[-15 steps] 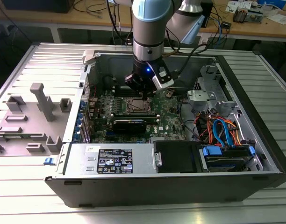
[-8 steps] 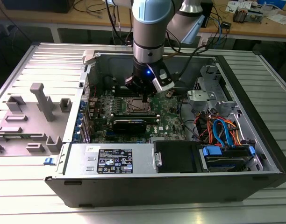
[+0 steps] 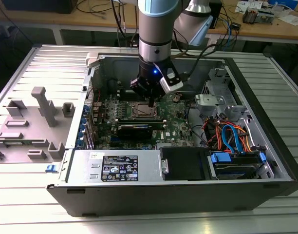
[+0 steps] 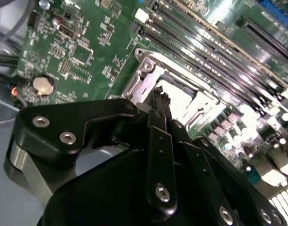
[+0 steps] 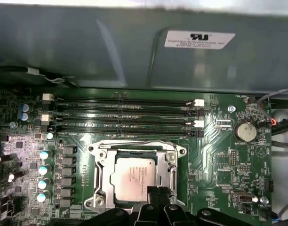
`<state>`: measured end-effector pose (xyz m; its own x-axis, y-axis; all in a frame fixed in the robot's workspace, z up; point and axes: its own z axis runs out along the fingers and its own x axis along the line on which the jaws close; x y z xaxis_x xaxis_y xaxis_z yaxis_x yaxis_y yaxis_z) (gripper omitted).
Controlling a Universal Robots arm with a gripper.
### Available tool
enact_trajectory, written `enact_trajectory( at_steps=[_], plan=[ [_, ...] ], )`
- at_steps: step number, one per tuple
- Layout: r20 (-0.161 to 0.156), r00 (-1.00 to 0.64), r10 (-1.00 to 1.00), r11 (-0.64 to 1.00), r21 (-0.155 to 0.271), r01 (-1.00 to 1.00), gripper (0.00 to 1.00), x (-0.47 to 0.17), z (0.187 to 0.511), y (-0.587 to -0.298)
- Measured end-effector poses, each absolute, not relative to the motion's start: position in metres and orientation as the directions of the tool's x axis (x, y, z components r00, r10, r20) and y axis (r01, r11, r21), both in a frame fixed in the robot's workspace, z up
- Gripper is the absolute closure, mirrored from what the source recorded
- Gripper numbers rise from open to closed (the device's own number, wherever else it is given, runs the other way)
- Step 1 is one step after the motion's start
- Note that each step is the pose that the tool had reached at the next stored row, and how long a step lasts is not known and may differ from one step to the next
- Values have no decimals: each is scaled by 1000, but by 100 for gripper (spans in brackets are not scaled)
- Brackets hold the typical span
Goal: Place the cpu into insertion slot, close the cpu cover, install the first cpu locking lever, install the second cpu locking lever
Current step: 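Install the second cpu locking lever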
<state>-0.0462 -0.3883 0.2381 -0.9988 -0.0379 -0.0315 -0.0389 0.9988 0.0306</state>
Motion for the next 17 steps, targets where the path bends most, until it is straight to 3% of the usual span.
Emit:
enact_trajectory(
  at_steps=[9,17],
  plan=[
    [-32,-999,-38,999,37,-39,89,-49,239,-419],
    [-34,-999,-36,996,85,-39,89,-59,239,-436]
  ],
)
